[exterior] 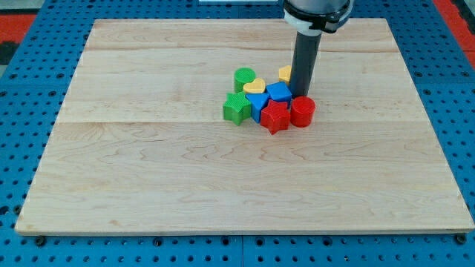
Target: Push red blocks into group of blocks
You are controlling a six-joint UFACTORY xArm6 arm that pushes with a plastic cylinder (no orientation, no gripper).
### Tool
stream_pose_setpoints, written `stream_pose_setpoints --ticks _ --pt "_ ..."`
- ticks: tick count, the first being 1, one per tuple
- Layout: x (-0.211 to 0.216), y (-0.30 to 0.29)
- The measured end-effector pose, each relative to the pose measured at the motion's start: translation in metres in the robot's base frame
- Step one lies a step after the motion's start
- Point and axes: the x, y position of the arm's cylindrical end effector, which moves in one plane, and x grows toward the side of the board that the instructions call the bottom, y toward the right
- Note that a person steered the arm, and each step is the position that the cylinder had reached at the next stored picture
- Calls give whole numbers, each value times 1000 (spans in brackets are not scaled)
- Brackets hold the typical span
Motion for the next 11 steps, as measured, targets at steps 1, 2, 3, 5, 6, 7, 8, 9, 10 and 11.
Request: stream_pose_setpoints --ticks 1,2,3,5,6,7,8,9,10,11 --pt "14 29" --pt "36 17" --pt "36 6" --pt "58 63" --pt "88 52" --pt "83 -5" --pt "63 -31" --pt "69 -5" --pt "84 -17" --pt "84 -68"
